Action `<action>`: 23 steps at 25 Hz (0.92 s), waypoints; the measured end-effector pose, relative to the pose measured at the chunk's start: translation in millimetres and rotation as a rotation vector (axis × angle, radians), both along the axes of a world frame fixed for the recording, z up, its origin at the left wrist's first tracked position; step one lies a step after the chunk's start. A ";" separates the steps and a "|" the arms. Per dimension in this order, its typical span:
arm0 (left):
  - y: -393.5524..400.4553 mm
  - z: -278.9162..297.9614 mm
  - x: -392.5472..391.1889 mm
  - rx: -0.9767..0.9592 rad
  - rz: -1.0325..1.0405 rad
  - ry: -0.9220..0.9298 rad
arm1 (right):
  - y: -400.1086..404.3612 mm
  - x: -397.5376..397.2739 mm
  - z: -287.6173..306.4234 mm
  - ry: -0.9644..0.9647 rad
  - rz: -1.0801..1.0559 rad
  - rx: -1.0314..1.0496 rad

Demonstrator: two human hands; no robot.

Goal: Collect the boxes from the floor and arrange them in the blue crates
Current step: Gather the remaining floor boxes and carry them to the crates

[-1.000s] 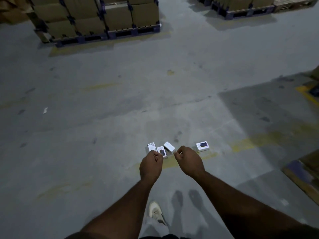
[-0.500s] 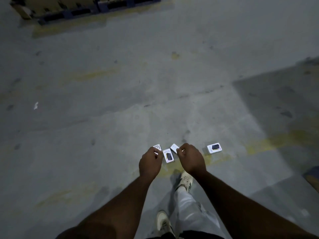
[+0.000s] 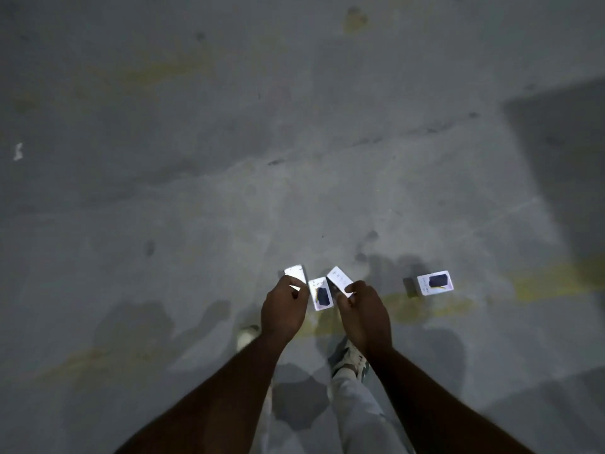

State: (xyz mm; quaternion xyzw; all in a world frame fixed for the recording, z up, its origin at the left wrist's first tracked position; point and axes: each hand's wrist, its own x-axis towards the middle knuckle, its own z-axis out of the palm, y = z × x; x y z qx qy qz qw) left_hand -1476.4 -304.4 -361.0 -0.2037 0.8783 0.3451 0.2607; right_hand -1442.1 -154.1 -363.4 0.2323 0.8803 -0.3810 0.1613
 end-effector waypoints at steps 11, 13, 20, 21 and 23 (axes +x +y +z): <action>-32.9 -317.2 -16.5 0.032 -0.086 -0.282 | -52.2 -30.8 -322.1 -0.167 -0.175 -0.055; -27.2 -357.1 -17.2 0.071 -0.145 -0.367 | -59.4 -21.1 -379.2 -0.182 -0.150 -0.034; -17.0 -429.7 -17.8 0.276 0.176 -0.600 | -60.1 -5.7 -478.7 -0.389 -0.189 -0.061; -15.5 -435.0 -17.0 0.318 0.244 -0.605 | -58.5 -1.3 -493.4 -0.409 -0.188 -0.140; -11.9 -438.3 -14.5 0.389 0.381 -0.617 | -55.7 9.9 -519.4 -0.403 -0.222 -0.288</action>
